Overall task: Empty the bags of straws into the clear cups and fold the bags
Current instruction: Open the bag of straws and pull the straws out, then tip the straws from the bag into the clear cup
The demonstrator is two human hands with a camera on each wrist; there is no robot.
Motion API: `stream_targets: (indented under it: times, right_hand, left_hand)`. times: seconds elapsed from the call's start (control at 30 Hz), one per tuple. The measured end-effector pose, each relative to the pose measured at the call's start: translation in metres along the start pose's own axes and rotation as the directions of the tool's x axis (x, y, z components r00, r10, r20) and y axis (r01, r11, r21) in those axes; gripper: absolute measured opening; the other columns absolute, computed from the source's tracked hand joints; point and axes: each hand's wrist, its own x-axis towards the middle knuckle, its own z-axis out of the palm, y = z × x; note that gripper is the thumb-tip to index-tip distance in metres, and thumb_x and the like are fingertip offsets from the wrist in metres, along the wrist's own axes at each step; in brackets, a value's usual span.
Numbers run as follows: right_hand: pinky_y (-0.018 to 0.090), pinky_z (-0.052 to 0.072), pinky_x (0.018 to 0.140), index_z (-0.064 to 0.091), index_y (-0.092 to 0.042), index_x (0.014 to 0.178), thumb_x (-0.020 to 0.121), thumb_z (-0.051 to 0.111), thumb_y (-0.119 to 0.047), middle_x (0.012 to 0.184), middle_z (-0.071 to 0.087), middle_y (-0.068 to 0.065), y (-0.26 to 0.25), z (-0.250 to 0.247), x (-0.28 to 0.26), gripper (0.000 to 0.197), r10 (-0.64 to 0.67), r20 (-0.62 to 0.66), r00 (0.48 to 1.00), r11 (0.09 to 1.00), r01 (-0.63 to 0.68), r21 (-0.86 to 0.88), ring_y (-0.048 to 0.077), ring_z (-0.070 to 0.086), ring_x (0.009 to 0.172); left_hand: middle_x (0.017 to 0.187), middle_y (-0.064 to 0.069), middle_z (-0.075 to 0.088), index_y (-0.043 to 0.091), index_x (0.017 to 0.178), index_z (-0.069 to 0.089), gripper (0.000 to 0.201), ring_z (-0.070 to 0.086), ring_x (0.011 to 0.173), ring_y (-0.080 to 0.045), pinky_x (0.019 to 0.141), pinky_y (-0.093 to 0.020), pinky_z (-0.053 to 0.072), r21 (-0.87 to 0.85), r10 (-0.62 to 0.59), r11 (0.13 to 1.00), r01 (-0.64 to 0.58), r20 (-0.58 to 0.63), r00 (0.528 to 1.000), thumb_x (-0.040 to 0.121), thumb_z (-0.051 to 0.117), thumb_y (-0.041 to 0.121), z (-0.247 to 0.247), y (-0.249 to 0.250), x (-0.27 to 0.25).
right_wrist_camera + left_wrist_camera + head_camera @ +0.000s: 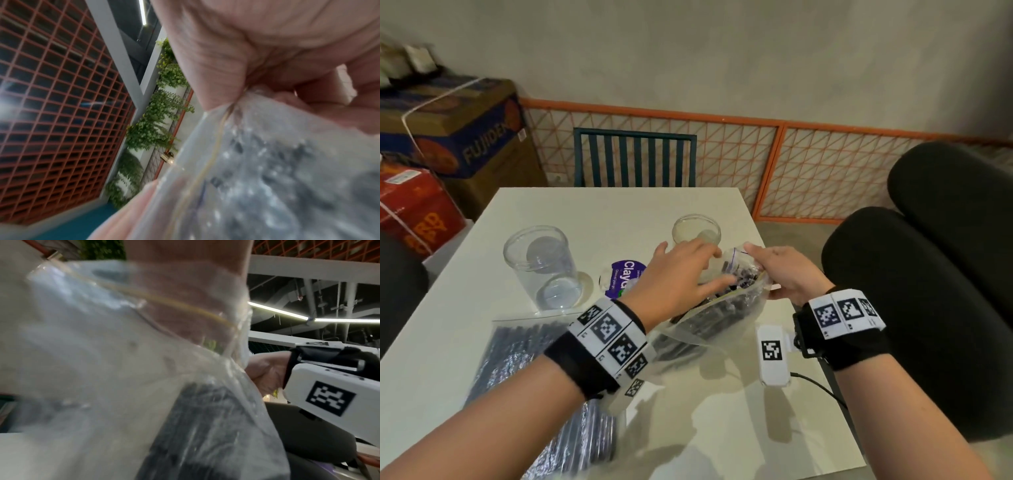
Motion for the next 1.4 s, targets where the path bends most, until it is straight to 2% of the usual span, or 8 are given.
stream_targets:
  times: [0.2, 0.6, 0.67, 0.77, 0.9, 1.1, 1.23, 1.4]
  right_hand:
    - [0.028, 0.048, 0.061, 0.048, -0.015, 0.065, 0.091, 0.052, -0.046, 0.068, 0.051, 0.003, 0.002, 0.003, -0.001, 0.041, -0.152, -0.042, 0.987, 0.988, 0.152, -0.020, 0.019, 0.052, 0.067]
    - [0.037, 0.060, 0.063, 0.051, -0.005, 0.103, 0.097, 0.046, -0.017, 0.094, 0.056, 0.012, 0.020, -0.010, -0.011, 0.014, 0.158, 0.174, 0.972, 0.985, -0.167, 0.042, 0.023, 0.058, 0.068]
    - [0.045, 0.061, 0.064, 0.049, -0.001, 0.106, 0.099, 0.040, -0.012, 0.101, 0.054, 0.018, 0.020, -0.006, -0.011, 0.016, 0.135, 0.188, 0.973, 0.952, -0.180, 0.249, 0.027, 0.060, 0.072]
    - [0.047, 0.059, 0.055, 0.042, 0.009, 0.129, 0.101, 0.031, -0.010, 0.118, 0.054, 0.029, 0.017, 0.001, -0.009, 0.036, 0.082, 0.188, 0.979, 0.846, -0.169, 0.506, 0.035, 0.057, 0.094]
    - [0.040, 0.058, 0.051, 0.049, 0.006, 0.119, 0.102, 0.021, -0.005, 0.108, 0.068, 0.021, 0.016, 0.010, -0.008, 0.034, -0.016, 0.189, 0.982, 0.714, -0.121, 0.690, 0.030, 0.069, 0.084]
    - [0.023, 0.048, 0.042, 0.051, -0.009, 0.086, 0.102, 0.027, -0.010, 0.063, 0.046, 0.003, 0.025, 0.040, -0.005, 0.029, 0.040, 0.073, 0.997, 0.529, -0.083, 0.845, 0.011, 0.048, 0.042]
    - [0.044, 0.051, 0.075, 0.052, -0.003, 0.087, 0.101, 0.025, -0.006, 0.061, 0.060, 0.010, 0.034, 0.052, -0.006, 0.031, 0.012, 0.140, 0.990, 0.502, -0.127, 0.855, 0.019, 0.060, 0.052]
    - [0.058, 0.048, 0.090, 0.043, -0.015, 0.120, 0.095, 0.028, 0.007, 0.078, 0.065, 0.009, 0.040, 0.045, -0.006, 0.037, 0.060, 0.173, 0.983, 0.789, -0.153, 0.596, 0.020, 0.060, 0.056]
  left_hand:
    - [0.068, 0.004, 0.054, 0.014, 0.072, 0.056, 0.033, 0.053, 0.068, -0.019, 0.061, -0.027, 0.036, -0.275, -0.165, 0.950, 0.147, -0.041, 0.985, 0.098, 0.041, 0.027, 0.009, -0.017, 0.008]
    - [0.060, 0.001, 0.034, 0.013, 0.075, 0.045, 0.034, 0.041, 0.041, -0.008, 0.074, -0.040, 0.050, -0.878, -0.510, -0.206, 0.433, 0.474, 0.718, 0.102, 0.030, 0.027, 0.021, -0.030, 0.017]
    - [0.070, -0.004, 0.045, 0.011, 0.080, 0.048, 0.032, 0.050, 0.061, -0.015, 0.069, -0.037, 0.047, -0.891, -0.562, -0.037, 0.452, 0.393, 0.728, 0.101, 0.032, 0.030, 0.015, -0.029, 0.014]
    - [0.105, -0.004, 0.050, 0.012, 0.104, 0.051, 0.038, 0.049, 0.101, -0.022, 0.078, -0.034, 0.043, -0.531, -0.602, 0.703, 0.473, -0.090, 0.793, 0.094, 0.040, 0.047, 0.004, -0.030, 0.002]
    - [0.132, -0.007, 0.037, 0.016, 0.131, 0.034, 0.072, 0.041, 0.120, -0.030, 0.093, -0.046, 0.043, -0.237, -0.594, 0.795, 0.558, -0.116, 0.796, 0.082, 0.038, 0.069, -0.007, -0.028, -0.027]
    - [0.121, -0.015, 0.053, 0.013, 0.136, 0.023, 0.070, 0.069, 0.074, -0.033, 0.054, -0.038, 0.059, -0.586, -0.392, 0.328, 0.741, 0.629, 0.671, 0.087, 0.047, 0.058, 0.002, -0.023, -0.053]
    - [0.119, -0.020, 0.053, 0.000, 0.110, 0.049, 0.021, 0.063, 0.085, -0.034, 0.051, -0.038, 0.059, -0.767, -0.331, -0.361, 0.531, 0.637, 0.696, 0.097, 0.045, 0.015, 0.023, -0.036, -0.038]
    - [0.097, -0.015, 0.054, 0.005, 0.085, 0.050, 0.026, 0.055, 0.076, -0.027, 0.034, -0.027, 0.050, -0.760, -0.465, -0.573, 0.306, 0.609, 0.643, 0.100, 0.029, 0.001, 0.048, -0.053, -0.031]
